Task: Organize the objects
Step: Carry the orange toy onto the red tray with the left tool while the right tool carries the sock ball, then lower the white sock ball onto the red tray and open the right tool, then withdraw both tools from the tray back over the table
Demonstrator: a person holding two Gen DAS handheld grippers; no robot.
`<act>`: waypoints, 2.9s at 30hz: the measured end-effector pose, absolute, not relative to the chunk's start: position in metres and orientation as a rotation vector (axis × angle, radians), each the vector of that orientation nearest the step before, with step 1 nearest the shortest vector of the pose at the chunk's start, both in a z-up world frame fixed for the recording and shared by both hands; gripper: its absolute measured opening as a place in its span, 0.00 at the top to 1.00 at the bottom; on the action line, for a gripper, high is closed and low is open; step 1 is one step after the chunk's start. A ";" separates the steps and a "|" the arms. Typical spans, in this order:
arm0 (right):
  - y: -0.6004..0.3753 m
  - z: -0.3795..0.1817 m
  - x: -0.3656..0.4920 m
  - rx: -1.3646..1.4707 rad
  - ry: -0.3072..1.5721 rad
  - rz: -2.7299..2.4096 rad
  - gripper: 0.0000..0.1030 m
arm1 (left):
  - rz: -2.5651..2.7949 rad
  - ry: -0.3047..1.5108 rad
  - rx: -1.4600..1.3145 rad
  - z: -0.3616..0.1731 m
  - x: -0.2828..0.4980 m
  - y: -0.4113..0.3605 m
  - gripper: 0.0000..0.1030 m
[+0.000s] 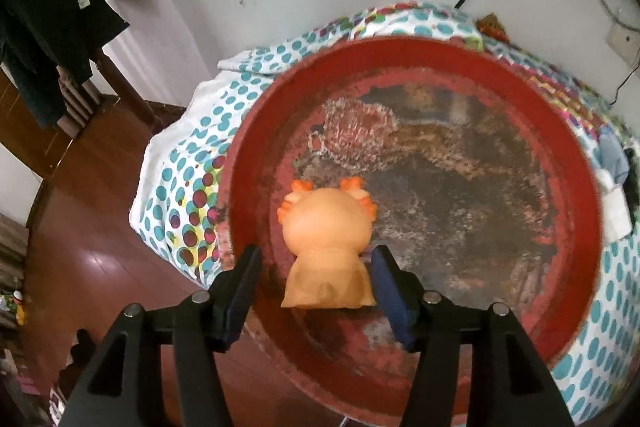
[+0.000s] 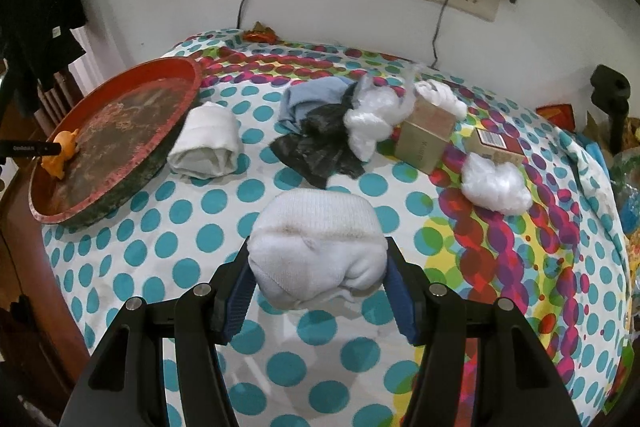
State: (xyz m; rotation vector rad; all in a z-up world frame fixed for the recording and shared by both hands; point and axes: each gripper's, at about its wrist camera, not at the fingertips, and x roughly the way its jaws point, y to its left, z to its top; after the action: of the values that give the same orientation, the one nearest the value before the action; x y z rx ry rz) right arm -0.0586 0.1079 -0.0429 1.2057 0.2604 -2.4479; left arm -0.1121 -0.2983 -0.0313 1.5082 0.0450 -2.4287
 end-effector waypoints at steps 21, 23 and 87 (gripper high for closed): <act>-0.025 -0.008 -0.059 1.062 0.359 -2.237 0.45 | -2.547 0.077 1.415 -0.022 -0.060 -0.269 0.43; -0.046 -0.007 -0.062 1.053 0.378 -2.218 0.45 | -2.534 0.068 1.399 -0.022 -0.058 -0.274 0.43; -0.087 0.015 -0.107 1.103 0.397 -2.242 0.24 | -2.626 -0.006 1.411 -0.017 -0.051 -0.238 0.43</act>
State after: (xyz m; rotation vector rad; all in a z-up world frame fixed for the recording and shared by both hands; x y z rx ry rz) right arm -0.1075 -0.0868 0.0151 1.1030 0.3967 -2.2422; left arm -0.0511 -0.2377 -0.0173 1.4106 -0.0064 -2.6265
